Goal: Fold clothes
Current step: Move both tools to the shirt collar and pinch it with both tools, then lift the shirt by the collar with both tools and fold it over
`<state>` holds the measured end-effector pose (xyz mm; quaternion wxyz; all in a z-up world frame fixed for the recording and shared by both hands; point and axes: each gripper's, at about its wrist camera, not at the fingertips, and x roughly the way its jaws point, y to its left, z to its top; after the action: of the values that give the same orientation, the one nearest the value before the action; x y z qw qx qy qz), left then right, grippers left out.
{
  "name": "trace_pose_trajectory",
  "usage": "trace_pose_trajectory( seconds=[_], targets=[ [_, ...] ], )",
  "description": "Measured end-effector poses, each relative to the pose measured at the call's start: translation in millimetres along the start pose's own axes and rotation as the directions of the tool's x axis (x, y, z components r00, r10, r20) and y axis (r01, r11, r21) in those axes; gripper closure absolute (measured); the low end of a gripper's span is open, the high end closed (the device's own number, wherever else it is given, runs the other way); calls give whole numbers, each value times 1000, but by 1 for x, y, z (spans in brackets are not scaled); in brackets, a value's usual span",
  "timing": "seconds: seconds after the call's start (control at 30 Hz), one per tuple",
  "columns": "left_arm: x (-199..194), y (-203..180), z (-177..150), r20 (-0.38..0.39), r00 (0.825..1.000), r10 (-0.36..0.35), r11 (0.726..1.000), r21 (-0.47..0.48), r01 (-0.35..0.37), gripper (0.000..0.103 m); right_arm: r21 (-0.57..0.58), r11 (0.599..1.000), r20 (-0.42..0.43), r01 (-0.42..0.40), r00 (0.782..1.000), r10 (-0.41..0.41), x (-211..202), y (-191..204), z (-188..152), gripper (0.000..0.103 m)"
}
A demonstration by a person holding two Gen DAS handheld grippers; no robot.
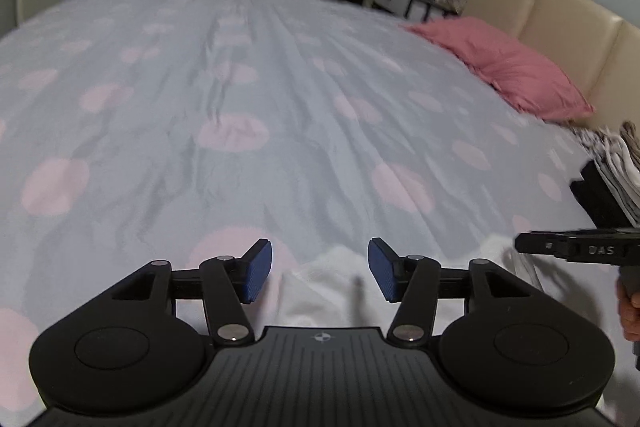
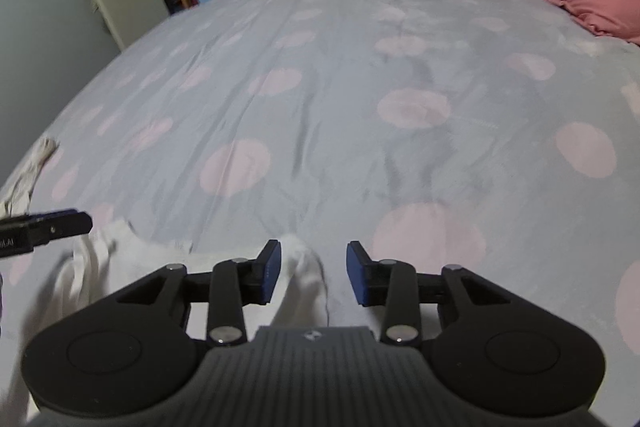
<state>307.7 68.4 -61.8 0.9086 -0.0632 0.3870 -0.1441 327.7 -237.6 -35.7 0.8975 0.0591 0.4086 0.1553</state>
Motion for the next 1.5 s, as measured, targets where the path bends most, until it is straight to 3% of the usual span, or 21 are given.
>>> trace_pose_trajectory(
  seconds=[0.17, 0.33, 0.37, 0.4, 0.5, 0.63, 0.87, 1.07, 1.27, 1.5],
  targets=[
    [14, -2, -13, -54, 998, 36, 998, 45, -33, 53, -26, 1000, -28, 4, 1000, -5, 12, 3, -7, 63],
    [19, -12, -22, -26, 997, 78, 989, 128, -74, 54, -66, 998, -23, 20, 1000, -22, 16, 9, -8, 68],
    [19, -13, -23, -21, 996, 81, 988, 134, -78, 58, -74, 997, -18, 21, 1000, -22, 16, 10, -9, 72],
    [18, -14, -22, -14, 997, 71, 988, 137, -68, 67, -82, 996, -13, 21, 1000, -22, 15, 11, -10, 83],
    [13, -13, -19, 6, 999, 34, 992, 118, -34, 89, -88, 996, 2, 13, 1000, -13, 11, 12, -10, 92],
    [-3, -9, -13, 41, 999, -17, 996, 87, 14, 92, -88, 996, 32, -14, 999, 17, -7, 10, -4, 94],
    [-64, -22, 4, 138, 987, -76, 990, 127, 59, 93, -158, 986, 112, -63, 990, 81, -75, 24, 11, 94],
    [-131, -38, 5, 188, 974, -123, 974, 210, 83, 93, -230, 970, 172, -76, 978, 118, -149, 35, 3, 94],
    [-209, -57, -9, 238, 954, -182, 949, 297, 107, 101, -278, 957, 214, -81, 966, 144, -225, 44, -28, 95],
    [-268, -84, -47, 197, 956, -217, 897, 426, 116, 102, -375, 922, 214, -94, 959, 184, -296, 59, -92, 95]
  ],
)
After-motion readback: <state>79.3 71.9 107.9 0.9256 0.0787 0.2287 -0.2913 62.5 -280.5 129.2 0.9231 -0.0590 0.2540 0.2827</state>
